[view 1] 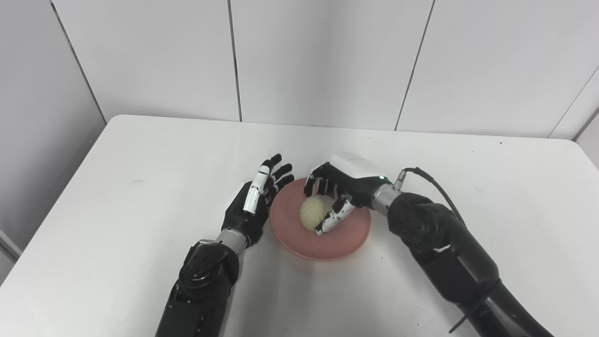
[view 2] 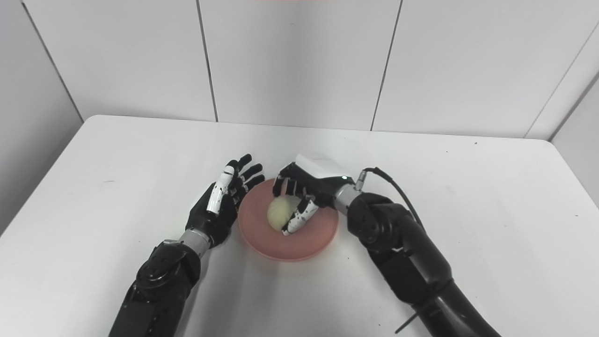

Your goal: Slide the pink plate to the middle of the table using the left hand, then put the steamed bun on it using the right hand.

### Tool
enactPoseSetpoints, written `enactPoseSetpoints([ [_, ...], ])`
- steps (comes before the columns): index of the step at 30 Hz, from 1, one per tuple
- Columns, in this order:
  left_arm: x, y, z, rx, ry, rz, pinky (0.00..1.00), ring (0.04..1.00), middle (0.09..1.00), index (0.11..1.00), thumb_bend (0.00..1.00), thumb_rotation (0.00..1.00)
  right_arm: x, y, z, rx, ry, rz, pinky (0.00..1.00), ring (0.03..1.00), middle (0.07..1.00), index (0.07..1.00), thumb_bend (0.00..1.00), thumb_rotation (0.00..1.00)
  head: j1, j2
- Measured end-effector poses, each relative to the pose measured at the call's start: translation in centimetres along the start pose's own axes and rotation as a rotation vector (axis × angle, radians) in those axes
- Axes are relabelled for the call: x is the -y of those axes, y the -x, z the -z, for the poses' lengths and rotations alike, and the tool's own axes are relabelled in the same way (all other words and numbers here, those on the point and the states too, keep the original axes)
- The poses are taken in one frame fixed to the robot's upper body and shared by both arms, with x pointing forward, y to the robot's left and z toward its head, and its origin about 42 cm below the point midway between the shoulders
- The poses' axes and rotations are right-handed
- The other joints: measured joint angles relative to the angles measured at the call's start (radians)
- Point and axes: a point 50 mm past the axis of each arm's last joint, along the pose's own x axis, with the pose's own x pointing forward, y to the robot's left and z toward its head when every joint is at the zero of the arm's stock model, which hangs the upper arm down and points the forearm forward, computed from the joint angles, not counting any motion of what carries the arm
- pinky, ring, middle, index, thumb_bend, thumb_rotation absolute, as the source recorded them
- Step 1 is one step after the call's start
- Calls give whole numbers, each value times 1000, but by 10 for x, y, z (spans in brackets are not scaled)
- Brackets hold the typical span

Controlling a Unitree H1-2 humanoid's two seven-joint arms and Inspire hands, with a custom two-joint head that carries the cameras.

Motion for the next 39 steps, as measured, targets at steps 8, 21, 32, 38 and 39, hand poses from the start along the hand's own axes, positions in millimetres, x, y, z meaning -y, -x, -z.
enactPoseSetpoints([
  [8,0,0,0,0,-1,-1,938,913,922,945,382,1000,-2,0,-6,1,55,-14,399,482,447,530,523,0,3,0],
  [21,2,0,0,-3,-13,7,957,956,944,963,386,1000,11,19,-24,-66,132,-140,682,852,976,994,933,645,2,2],
  [32,2,-1,0,-4,-11,7,946,957,950,948,387,1000,31,35,-38,-108,149,-200,814,952,1000,1000,934,778,-3,2],
  [38,2,-1,0,-1,-1,3,936,932,943,939,389,1000,47,42,-38,-113,116,-169,700,905,998,1000,978,775,-11,-2],
  [39,2,-1,0,0,-1,3,936,927,939,934,388,1000,48,42,-37,-117,101,-170,687,899,997,1000,985,786,-11,-2],
])
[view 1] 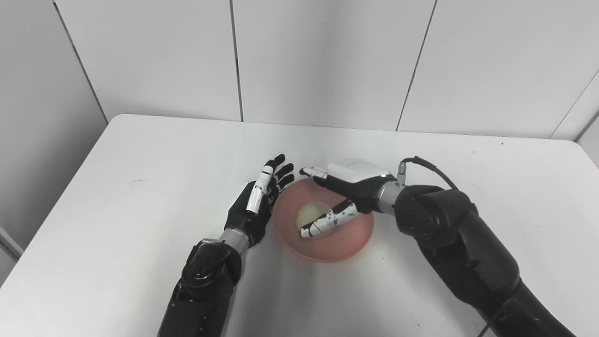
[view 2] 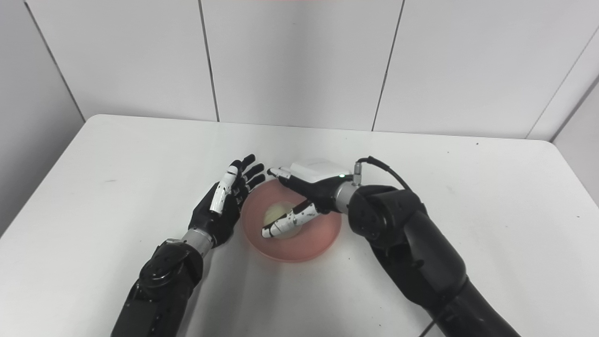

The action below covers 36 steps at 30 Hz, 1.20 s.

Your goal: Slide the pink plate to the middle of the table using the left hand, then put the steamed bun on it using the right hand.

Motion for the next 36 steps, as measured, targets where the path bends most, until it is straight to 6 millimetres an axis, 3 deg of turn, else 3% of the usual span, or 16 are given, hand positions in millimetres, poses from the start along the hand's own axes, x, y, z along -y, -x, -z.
enactPoseSetpoints([
  [4,0,0,0,0,-1,1,947,925,930,930,379,1000,7,3,5,33,-72,7,694,887,975,1000,999,882,-6,-2],
  [6,-1,0,0,0,-3,5,964,934,944,961,380,1000,13,7,9,64,-125,36,715,883,949,1000,924,889,-8,-6],
  [9,-1,0,0,-1,-3,7,968,934,942,962,388,1000,23,14,12,92,-162,111,693,862,931,1000,903,956,-11,-9],
  [13,-2,0,0,-1,-1,5,971,934,944,962,395,1000,36,24,19,127,-180,257,722,855,911,983,865,999,-26,-18],
  [17,-2,2,-1,5,-3,5,977,938,951,967,378,1000,41,42,39,143,-294,483,729,852,904,944,810,1000,-34,-21],
  [22,-4,9,-1,15,-19,-16,968,942,952,968,364,1000,2,47,60,83,-482,598,706,878,941,963,761,1000,-46,-28],
  [24,-5,13,-1,20,-21,-25,974,947,956,971,366,1000,-17,46,64,76,-570,599,784,944,991,994,760,1000,-51,-31],
  [30,-6,21,0,31,-41,-59,994,966,977,991,381,1000,-33,37,69,118,-876,677,972,999,1000,1000,707,1000,-58,-40],
  [36,-8,29,4,72,-54,-115,1000,993,1000,1000,370,1000,-61,22,67,85,-1031,728,1000,1000,1000,1000,626,1000,-52,-44],
])
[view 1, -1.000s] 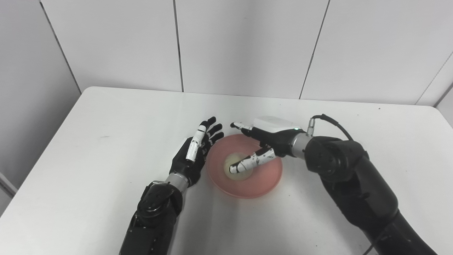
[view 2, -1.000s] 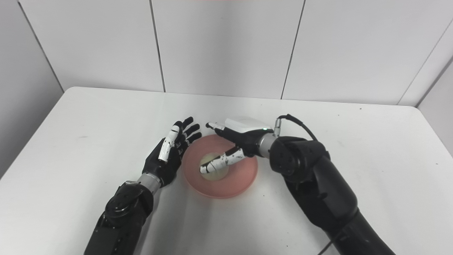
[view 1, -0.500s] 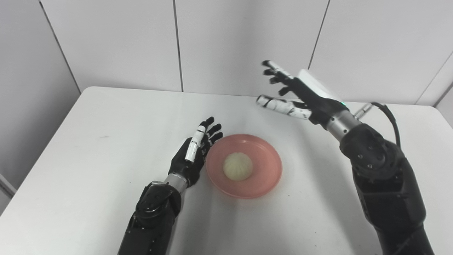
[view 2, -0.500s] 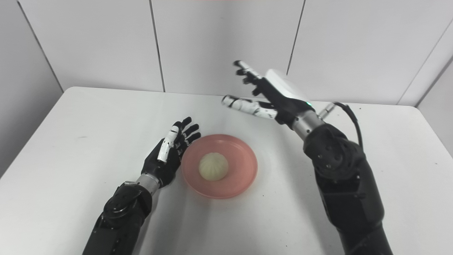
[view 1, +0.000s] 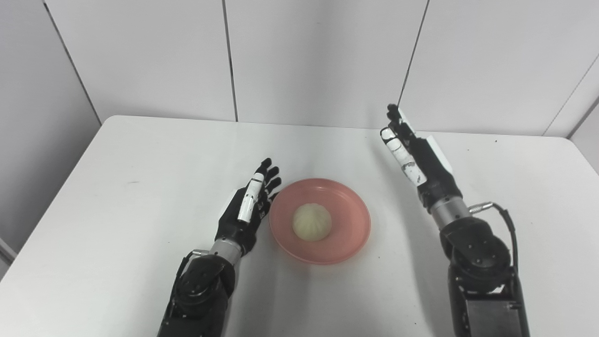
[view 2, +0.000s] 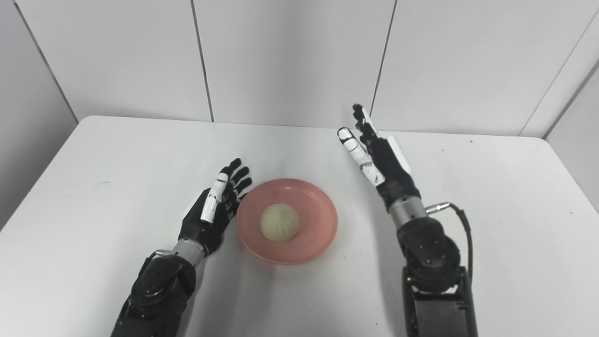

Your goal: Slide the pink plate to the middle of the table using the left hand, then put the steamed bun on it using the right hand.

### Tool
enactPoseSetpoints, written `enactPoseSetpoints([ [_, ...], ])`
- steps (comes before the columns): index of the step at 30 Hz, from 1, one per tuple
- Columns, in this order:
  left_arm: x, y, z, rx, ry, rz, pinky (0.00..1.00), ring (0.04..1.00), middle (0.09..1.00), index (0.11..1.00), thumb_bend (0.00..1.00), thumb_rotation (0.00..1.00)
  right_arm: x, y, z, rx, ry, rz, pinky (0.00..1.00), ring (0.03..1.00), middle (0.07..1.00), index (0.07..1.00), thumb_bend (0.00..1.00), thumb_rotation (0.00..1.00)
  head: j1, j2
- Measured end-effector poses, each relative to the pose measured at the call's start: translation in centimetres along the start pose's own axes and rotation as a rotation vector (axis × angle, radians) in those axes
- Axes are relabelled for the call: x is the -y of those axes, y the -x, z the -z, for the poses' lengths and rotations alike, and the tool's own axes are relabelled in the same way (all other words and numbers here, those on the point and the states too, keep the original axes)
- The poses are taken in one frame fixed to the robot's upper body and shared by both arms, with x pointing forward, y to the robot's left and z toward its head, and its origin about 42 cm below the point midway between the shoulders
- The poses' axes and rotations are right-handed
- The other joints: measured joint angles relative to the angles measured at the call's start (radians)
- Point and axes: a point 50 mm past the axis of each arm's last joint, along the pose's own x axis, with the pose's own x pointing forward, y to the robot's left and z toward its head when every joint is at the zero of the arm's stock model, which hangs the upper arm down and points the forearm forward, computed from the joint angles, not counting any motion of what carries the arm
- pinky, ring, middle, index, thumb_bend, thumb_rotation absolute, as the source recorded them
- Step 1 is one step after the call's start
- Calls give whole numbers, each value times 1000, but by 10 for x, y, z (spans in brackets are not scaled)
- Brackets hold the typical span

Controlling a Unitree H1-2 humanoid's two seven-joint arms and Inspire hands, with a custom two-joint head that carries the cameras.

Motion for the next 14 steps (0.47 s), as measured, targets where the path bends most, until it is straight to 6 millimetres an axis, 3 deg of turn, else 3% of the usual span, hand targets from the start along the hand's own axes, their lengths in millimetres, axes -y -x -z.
enactPoseSetpoints([
  [6,-4,12,7,55,-70,-63,998,989,1000,1000,405,1000,-24,22,53,-6,-125,115,1000,1000,1000,1000,614,1000,0,-5],
  [14,-3,22,14,83,-109,-90,1000,991,1000,1000,418,1000,-31,30,62,64,-145,135,1000,1000,1000,1000,493,1000,11,-15],
])
